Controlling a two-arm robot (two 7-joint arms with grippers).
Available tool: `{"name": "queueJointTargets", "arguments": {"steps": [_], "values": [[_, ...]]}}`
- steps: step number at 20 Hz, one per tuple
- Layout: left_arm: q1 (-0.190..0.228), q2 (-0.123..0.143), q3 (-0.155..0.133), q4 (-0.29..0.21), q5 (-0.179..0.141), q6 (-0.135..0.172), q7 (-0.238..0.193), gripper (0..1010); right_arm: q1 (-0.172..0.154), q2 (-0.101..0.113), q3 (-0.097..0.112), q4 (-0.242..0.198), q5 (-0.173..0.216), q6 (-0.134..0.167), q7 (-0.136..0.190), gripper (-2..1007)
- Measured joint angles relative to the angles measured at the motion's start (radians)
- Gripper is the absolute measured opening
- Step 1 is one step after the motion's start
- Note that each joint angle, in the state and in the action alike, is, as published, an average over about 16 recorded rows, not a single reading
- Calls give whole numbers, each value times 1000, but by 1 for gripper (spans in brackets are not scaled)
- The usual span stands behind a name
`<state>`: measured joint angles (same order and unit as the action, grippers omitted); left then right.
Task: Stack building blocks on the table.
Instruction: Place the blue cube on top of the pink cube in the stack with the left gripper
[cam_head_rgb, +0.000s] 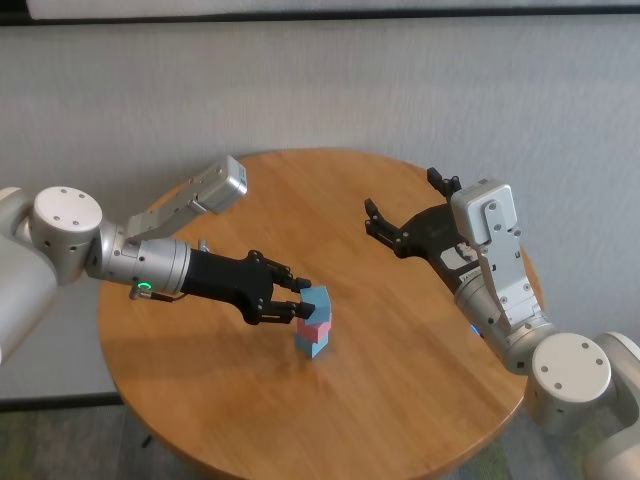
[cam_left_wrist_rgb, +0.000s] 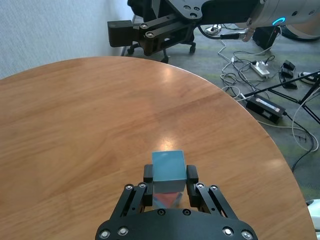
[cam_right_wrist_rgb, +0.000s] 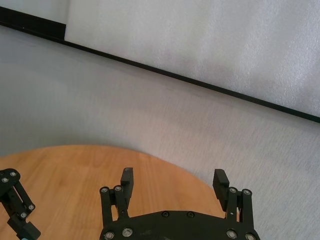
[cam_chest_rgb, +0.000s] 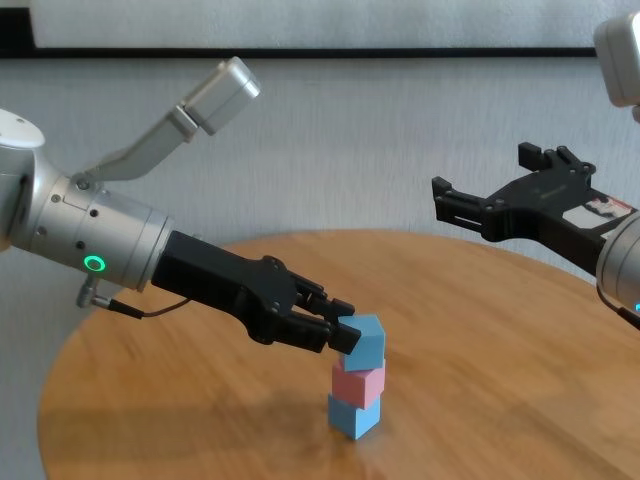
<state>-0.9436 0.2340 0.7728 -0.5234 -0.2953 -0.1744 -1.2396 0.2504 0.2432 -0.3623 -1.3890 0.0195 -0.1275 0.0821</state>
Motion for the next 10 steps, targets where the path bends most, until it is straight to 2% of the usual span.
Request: {"name": "queueJointTargets", "arguments": {"steps": [5, 10], "values": [[0, 0, 1, -1, 0, 0, -1, 521, 0, 0, 0, 0, 0, 0, 0, 1005], [3, 4, -3, -15, -3, 0, 4, 658, 0, 0, 0, 0, 0, 0, 0, 1005]]}}
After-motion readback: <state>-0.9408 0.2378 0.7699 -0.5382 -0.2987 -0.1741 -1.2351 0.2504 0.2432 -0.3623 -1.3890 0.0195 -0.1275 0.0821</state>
